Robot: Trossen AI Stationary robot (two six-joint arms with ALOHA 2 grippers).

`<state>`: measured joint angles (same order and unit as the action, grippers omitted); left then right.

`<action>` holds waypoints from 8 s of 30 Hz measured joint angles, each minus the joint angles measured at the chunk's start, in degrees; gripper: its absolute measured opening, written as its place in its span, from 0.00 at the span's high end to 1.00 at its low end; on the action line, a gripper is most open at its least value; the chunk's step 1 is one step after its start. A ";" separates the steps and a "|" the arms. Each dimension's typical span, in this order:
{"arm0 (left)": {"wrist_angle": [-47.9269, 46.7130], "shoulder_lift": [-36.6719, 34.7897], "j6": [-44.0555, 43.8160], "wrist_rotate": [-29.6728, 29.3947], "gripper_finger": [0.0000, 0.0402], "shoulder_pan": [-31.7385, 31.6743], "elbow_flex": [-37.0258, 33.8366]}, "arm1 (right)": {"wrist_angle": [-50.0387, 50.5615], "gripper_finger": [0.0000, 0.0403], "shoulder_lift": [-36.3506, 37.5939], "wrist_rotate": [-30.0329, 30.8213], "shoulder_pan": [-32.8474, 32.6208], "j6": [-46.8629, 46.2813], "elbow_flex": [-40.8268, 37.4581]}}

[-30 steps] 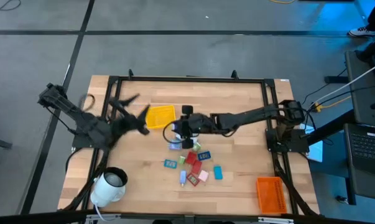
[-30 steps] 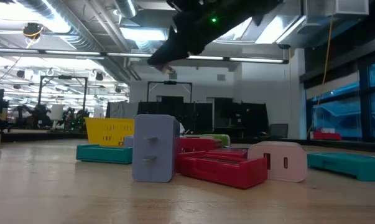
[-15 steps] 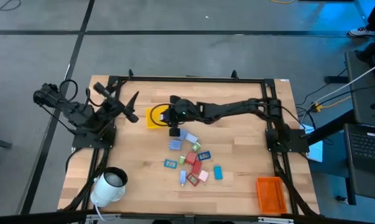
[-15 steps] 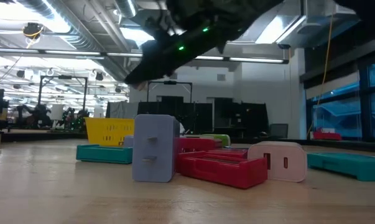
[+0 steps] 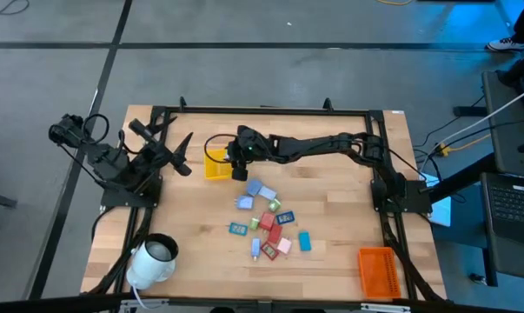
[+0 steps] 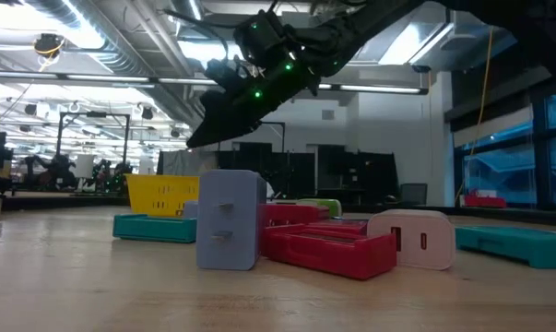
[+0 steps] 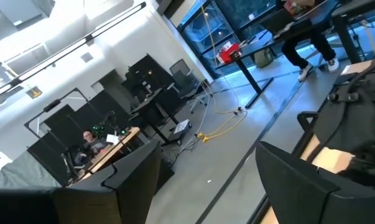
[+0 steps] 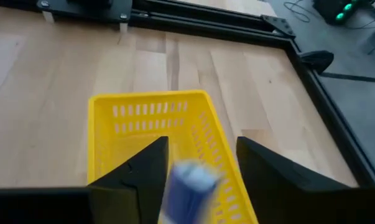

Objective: Pick & Place Office items
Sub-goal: Put the purple charger adapter into the yellow bin, then put the middle light blue charger adapter into the yellow bin, then put the top light blue charger adapter into the yellow bin

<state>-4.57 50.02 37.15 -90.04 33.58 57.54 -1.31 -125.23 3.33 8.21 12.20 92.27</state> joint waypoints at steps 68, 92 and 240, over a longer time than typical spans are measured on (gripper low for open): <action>18.55 0.50 2.68 0.02 0.35 8.77 -16.83 | 24.63 0.28 -2.29 0.21 -14.75 -13.26 0.02; 18.55 0.50 3.69 0.02 0.35 8.81 -16.81 | 23.26 0.48 -3.23 -0.30 -15.26 -13.09 -0.13; 18.53 -0.04 6.09 0.02 0.35 8.68 -16.79 | 31.46 0.35 1.79 -6.80 -7.12 25.17 -1.22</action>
<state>13.96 49.98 43.24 -90.02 42.26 40.75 30.15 -123.44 -3.46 1.08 37.37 91.05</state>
